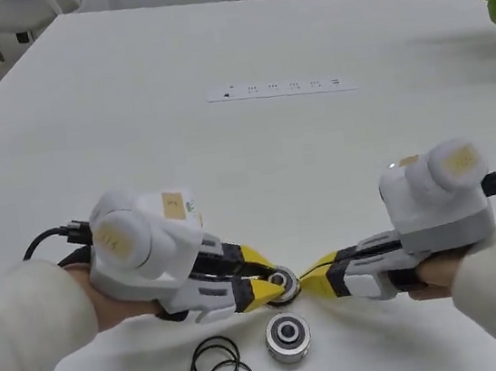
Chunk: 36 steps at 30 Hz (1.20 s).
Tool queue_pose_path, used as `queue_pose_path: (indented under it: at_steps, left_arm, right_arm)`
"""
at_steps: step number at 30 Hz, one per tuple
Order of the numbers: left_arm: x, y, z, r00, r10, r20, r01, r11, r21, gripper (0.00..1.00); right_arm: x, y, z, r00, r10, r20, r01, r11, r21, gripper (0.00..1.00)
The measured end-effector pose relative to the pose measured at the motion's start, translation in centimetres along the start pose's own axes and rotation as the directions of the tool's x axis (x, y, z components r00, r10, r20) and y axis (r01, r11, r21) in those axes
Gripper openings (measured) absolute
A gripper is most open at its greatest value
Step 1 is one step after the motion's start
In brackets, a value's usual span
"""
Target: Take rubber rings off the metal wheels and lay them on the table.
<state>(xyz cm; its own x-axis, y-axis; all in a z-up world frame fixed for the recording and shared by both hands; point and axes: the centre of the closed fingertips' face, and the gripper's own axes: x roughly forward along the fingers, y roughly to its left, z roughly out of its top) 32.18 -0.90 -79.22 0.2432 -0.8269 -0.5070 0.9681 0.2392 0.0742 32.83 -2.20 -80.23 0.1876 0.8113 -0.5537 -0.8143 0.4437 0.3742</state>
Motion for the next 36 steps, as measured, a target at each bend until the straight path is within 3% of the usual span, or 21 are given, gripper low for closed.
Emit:
queue_pose_path:
  at_steps: [5,11,23,36]
  left_arm:
    - [0.0,-0.1,0.0,1.0000,0.001,0.001,-0.001,1.000,0.001,0.14]
    - [0.0,-0.1,0.0,1.0000,0.004,-0.001,-0.004,1.000,0.006,0.13]
    - [0.0,-0.1,0.0,1.0000,0.002,-0.004,-0.002,1.000,0.015,0.13]
    - [0.0,-0.1,0.0,1.0000,0.005,-0.008,-0.005,1.000,0.018,0.13]
  right_arm:
    - [0.0,0.4,0.4,0.9996,0.010,0.028,-0.012,0.998,0.063,0.00]
    - [0.1,0.5,0.7,0.9996,0.008,0.028,-0.010,0.998,0.068,0.00]
    - [0.4,1.5,1.1,0.9995,0.021,0.024,-0.022,1.000,0.021,0.00]
    - [0.3,1.3,1.1,0.9997,0.019,0.014,-0.019,1.000,-0.020,0.00]
